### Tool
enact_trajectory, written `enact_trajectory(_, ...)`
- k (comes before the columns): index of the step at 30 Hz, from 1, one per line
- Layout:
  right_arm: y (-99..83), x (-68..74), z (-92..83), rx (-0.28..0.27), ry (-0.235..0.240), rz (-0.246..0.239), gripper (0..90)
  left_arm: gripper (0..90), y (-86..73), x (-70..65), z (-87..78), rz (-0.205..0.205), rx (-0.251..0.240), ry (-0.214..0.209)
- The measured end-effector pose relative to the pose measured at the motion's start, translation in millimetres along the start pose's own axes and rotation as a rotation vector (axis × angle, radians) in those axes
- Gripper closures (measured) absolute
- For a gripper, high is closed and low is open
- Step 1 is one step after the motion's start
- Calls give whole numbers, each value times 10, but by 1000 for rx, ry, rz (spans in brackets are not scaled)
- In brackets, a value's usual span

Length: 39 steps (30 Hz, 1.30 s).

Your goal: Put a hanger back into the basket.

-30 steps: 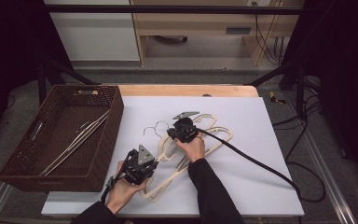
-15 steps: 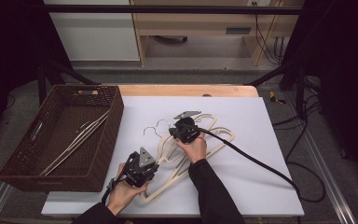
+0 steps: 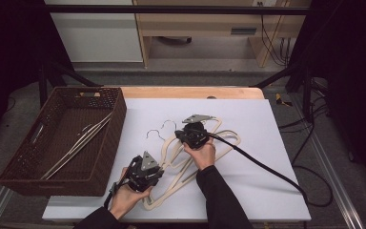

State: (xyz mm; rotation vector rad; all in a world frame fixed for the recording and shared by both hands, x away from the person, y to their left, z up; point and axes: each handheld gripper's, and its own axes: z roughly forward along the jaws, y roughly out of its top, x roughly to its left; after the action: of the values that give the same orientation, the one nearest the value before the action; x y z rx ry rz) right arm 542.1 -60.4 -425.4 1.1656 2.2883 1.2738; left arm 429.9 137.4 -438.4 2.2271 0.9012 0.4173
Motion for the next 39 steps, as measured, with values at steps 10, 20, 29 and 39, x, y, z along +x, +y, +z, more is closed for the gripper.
enact_trajectory(10,6,37,-82,-22,24,-37,890,427,267,151,113,-69,-89,-138)
enact_trajectory(20,7,98,-202,-53,48,-63,890,518,458,212,353,-123,-85,-213)
enact_trajectory(29,-14,132,-295,-75,67,-83,890,739,449,227,394,-137,-51,-243)
enact_trajectory(39,-16,154,-631,-106,88,-101,873,809,457,111,263,-193,-108,-300)
